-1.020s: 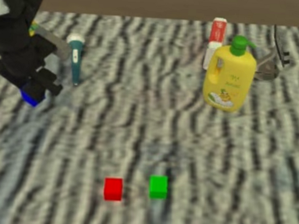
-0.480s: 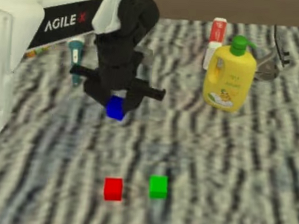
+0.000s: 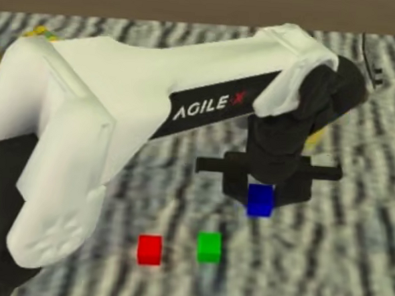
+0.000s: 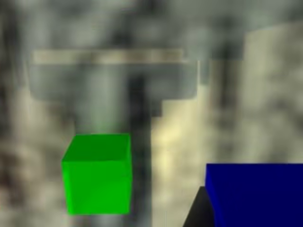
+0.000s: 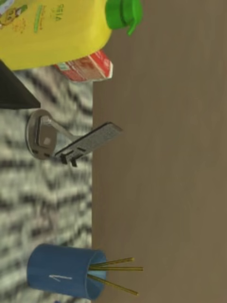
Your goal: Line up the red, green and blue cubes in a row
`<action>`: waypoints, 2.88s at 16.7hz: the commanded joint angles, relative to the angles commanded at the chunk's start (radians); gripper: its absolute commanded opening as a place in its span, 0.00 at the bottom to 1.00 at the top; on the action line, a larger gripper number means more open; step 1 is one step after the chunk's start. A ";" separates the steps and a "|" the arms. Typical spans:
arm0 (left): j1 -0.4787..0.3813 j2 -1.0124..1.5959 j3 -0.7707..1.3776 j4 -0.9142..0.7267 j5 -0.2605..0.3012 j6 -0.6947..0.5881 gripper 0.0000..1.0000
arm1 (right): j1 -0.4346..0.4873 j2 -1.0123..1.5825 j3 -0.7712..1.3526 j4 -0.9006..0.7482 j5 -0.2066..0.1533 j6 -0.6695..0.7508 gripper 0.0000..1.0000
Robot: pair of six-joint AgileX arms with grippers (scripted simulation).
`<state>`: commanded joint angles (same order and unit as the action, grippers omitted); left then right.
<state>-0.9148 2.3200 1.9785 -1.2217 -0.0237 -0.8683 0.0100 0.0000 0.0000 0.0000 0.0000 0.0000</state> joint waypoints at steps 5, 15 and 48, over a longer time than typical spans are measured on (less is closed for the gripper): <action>-0.093 0.009 0.035 -0.018 -0.005 -0.131 0.00 | 0.000 0.000 0.000 0.000 0.000 0.000 1.00; -0.087 0.037 -0.056 0.111 -0.005 -0.129 0.00 | 0.000 0.000 0.000 0.000 0.000 0.000 1.00; -0.088 0.059 -0.103 0.177 -0.005 -0.129 1.00 | 0.000 0.000 0.000 0.000 0.000 0.000 1.00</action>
<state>-1.0024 2.3793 1.8756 -1.0443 -0.0291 -0.9968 0.0100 0.0000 0.0000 0.0000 0.0000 0.0000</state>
